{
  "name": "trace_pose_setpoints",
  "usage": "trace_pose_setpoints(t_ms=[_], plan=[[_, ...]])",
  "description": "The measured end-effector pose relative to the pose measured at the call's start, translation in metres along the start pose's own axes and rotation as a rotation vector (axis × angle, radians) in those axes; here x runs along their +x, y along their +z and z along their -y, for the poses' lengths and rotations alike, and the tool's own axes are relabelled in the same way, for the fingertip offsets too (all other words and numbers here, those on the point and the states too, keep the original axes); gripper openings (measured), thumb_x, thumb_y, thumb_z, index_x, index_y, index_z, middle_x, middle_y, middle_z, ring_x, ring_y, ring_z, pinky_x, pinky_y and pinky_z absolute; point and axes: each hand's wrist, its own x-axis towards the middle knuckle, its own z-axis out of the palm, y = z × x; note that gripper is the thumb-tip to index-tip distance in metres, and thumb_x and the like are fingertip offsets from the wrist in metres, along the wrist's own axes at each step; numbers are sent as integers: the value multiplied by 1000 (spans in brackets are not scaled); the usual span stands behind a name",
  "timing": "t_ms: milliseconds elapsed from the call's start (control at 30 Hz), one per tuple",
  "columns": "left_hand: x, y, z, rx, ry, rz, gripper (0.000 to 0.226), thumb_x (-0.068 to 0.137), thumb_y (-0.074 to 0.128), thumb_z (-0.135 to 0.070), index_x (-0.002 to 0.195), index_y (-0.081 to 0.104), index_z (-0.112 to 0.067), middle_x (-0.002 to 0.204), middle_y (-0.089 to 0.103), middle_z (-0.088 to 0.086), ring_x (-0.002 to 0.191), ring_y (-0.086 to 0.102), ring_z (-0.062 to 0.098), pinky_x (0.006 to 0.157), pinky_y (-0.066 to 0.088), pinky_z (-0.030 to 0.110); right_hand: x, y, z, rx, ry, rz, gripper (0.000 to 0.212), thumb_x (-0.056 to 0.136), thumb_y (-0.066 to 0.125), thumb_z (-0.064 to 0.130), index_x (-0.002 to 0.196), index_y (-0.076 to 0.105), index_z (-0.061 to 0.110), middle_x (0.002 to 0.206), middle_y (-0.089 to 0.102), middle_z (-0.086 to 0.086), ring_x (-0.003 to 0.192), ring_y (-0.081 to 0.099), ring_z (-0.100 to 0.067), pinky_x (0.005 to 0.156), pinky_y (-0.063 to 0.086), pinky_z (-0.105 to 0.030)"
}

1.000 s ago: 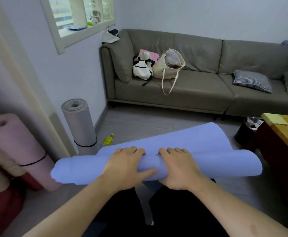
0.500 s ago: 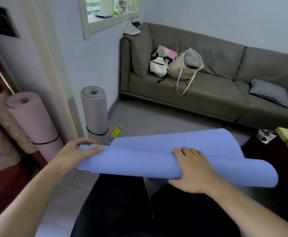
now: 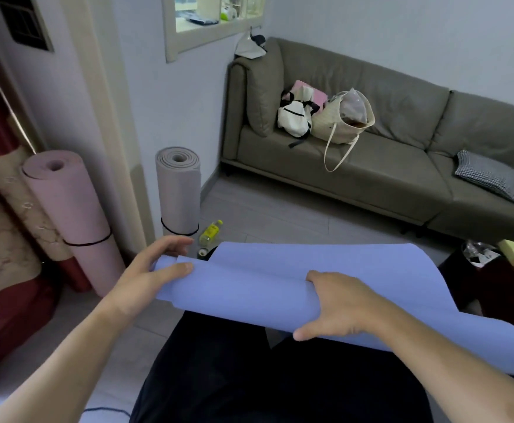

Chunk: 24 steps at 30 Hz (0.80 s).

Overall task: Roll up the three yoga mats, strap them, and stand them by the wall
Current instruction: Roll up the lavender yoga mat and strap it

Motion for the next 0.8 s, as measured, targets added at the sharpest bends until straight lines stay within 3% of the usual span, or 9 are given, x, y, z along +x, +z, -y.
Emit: trace_pose_setpoints(t_ms=[133, 233, 333, 433, 533, 733, 800], plan=[[-3, 16, 3, -19, 0, -25, 55, 76, 76, -53, 129, 66, -47, 120, 65, -22, 121, 57, -5, 105, 44, 28, -15, 20, 11, -158, 30, -235, 87, 62, 71, 86, 121, 44, 27, 118, 56, 7, 111, 60, -22, 86, 43, -36], [-3, 26, 1, 43, -47, -13, 52, 82, 87, -49, 128, 64, -46, 117, 66, -31, 112, 59, -12, 95, 46, 22, -18, 31, 12, -188, 24, -295, 87, 63, 70, 86, 121, 43, 27, 119, 53, 7, 113, 57, -22, 91, 42, -36], [-1, 26, -4, 53, -67, -25, 44, 79, 86, -41, 119, 69, -34, 112, 68, -29, 104, 64, -7, 84, 49, 18, -16, 16, -2, -13, 5, -93, 93, 56, 68, 92, 124, 43, 32, 120, 50, 13, 112, 54, -16, 96, 46, -36], [-2, 22, -4, 18, -40, -7, 53, 72, 96, -35, 118, 70, -27, 113, 70, -20, 104, 67, 0, 85, 51, 20, -9, -9, -29, 260, -10, 179, 81, 54, 70, 90, 113, 59, 36, 115, 60, 20, 107, 61, -4, 102, 50, -35], [-4, 20, 0, -4, 4, 15, 59, 67, 91, -33, 121, 69, -24, 116, 70, -13, 110, 67, 6, 87, 54, 22, -6, -16, -41, 294, 22, 317, 78, 51, 78, 85, 110, 64, 36, 114, 68, 20, 107, 66, -4, 103, 52, -34], [-2, 23, 1, -212, 30, 38, 52, 77, 74, -26, 129, 68, -33, 121, 66, -8, 121, 61, 15, 102, 49, 32, -16, -7, -22, 180, 4, 75, 83, 51, 79, 88, 109, 50, 36, 106, 60, 20, 97, 61, -7, 89, 54, -34], [-3, 26, -1, -232, 23, 32, 55, 80, 71, -30, 135, 65, -35, 125, 64, -11, 124, 59, 10, 105, 47, 32, -24, -10, -15, 81, 13, 4, 84, 53, 76, 90, 112, 43, 39, 104, 57, 21, 96, 60, -10, 83, 51, -34]])
